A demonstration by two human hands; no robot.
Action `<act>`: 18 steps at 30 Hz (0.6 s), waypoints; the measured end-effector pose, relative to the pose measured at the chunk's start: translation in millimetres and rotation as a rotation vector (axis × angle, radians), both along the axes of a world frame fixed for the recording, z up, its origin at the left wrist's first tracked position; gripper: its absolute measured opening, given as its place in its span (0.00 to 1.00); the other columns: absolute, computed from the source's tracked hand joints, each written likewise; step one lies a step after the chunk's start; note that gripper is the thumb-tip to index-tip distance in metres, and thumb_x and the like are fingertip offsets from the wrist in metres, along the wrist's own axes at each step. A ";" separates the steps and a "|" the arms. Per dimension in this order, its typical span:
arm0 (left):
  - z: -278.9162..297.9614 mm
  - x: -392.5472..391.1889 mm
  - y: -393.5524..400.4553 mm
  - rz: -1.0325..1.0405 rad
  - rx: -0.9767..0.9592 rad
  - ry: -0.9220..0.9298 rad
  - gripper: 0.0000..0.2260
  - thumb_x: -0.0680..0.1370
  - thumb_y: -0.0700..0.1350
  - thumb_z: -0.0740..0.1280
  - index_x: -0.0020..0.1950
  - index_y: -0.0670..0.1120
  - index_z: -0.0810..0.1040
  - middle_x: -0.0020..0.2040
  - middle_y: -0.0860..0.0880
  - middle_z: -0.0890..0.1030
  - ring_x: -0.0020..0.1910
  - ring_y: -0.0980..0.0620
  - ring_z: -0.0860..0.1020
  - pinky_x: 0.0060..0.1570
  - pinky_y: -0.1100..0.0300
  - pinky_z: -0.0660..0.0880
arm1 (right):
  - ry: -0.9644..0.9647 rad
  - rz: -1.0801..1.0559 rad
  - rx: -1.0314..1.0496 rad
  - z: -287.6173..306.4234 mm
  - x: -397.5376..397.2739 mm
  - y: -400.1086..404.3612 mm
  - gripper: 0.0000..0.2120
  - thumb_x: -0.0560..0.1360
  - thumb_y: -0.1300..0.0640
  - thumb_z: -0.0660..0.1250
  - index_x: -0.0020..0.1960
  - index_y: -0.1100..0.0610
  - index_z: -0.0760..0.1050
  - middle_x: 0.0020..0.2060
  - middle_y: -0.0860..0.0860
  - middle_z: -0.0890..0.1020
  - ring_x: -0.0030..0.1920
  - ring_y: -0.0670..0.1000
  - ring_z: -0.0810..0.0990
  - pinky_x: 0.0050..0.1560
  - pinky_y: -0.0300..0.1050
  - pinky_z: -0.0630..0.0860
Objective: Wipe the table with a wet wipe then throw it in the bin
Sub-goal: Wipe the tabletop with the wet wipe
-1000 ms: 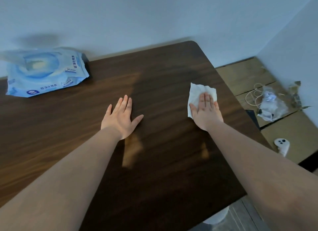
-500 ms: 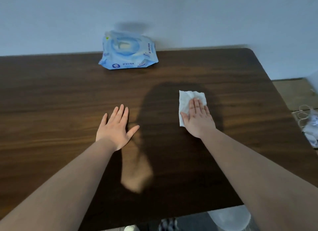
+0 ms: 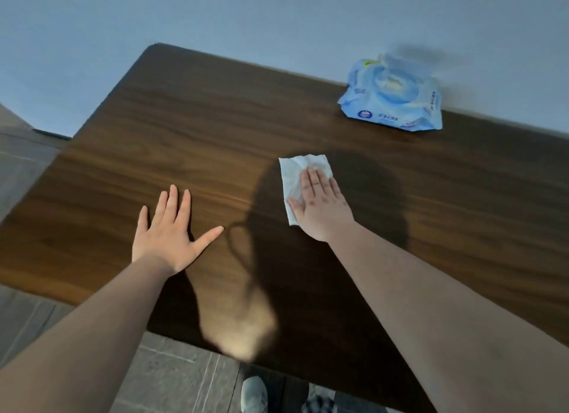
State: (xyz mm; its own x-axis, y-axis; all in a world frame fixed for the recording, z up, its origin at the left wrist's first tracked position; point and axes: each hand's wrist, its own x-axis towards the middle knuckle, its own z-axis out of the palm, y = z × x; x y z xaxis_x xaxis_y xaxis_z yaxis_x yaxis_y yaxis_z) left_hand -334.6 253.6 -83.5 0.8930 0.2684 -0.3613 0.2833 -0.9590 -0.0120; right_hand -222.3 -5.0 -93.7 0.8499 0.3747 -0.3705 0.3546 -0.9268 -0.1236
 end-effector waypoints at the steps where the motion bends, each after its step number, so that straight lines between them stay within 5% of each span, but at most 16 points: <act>1: -1.2 -5.5 11.5 0.043 0.004 -0.024 0.47 0.67 0.77 0.37 0.78 0.50 0.39 0.79 0.48 0.40 0.77 0.50 0.39 0.74 0.45 0.43 | 0.002 0.032 0.001 -1.2 2.8 19.2 0.33 0.80 0.39 0.38 0.76 0.57 0.34 0.77 0.53 0.37 0.76 0.51 0.36 0.74 0.49 0.34; 15: -3.9 -6.9 28.8 0.157 -0.102 -0.100 0.49 0.66 0.79 0.42 0.78 0.51 0.43 0.79 0.50 0.41 0.76 0.52 0.37 0.74 0.42 0.41 | -0.014 0.357 0.069 -5.2 33.4 226.9 0.32 0.80 0.40 0.40 0.77 0.57 0.37 0.77 0.54 0.39 0.76 0.53 0.37 0.74 0.50 0.35; 18: -4.3 -7.3 28.2 0.162 -0.122 -0.124 0.50 0.63 0.78 0.36 0.78 0.52 0.44 0.79 0.51 0.43 0.76 0.52 0.38 0.73 0.42 0.41 | -0.010 0.396 0.087 -6.7 36.3 254.8 0.32 0.81 0.40 0.40 0.77 0.57 0.37 0.78 0.54 0.41 0.76 0.53 0.37 0.75 0.51 0.36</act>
State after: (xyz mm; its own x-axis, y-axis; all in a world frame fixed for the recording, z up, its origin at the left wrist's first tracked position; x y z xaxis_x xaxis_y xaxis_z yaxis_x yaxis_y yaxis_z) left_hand -341.9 281.7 -87.7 0.8811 0.3731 -0.2905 0.4261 -0.8928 0.1459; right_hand -186.0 249.9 -100.4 0.6368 0.7033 -0.3159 0.6838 -0.7045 -0.1902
